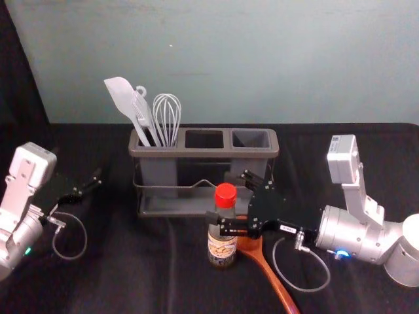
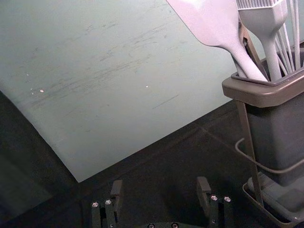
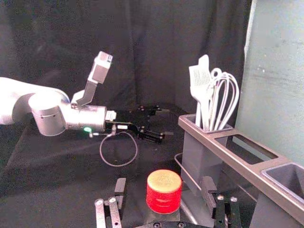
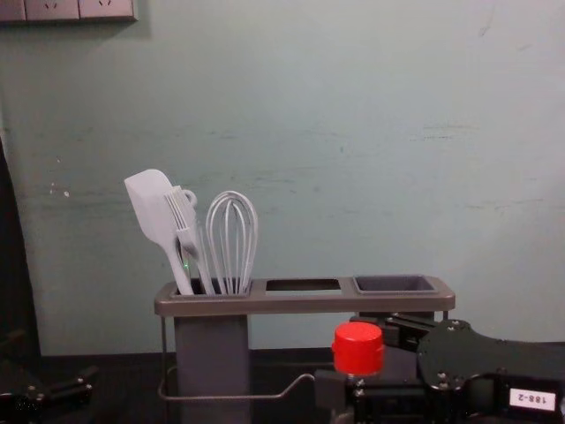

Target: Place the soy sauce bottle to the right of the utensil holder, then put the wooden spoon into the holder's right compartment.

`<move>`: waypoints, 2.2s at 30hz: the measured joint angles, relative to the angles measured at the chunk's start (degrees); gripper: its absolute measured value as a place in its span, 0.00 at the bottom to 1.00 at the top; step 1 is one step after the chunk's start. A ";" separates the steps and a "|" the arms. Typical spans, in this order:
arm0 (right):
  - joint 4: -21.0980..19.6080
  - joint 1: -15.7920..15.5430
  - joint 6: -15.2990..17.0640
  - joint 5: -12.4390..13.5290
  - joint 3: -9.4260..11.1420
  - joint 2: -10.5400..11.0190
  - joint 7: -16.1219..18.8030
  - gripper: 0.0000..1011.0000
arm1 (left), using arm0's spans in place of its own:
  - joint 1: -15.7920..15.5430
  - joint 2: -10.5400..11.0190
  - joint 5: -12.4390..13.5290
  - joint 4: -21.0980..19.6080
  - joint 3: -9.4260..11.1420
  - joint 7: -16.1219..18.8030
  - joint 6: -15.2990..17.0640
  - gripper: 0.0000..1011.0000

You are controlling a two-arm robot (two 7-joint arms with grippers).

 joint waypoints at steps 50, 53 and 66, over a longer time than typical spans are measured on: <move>-0.21 0.12 -0.79 -0.71 0.06 -0.08 -0.70 0.75 | 0.00 0.00 0.00 0.00 0.00 0.00 0.00 1.00; -0.21 0.12 -0.79 -0.72 0.06 -0.08 -0.68 0.64 | 0.00 0.00 0.00 0.00 0.00 0.00 0.00 1.00; -0.21 0.11 -0.79 -0.71 0.06 -0.09 -0.66 0.39 | 0.00 0.00 0.00 0.00 0.00 0.00 0.00 1.00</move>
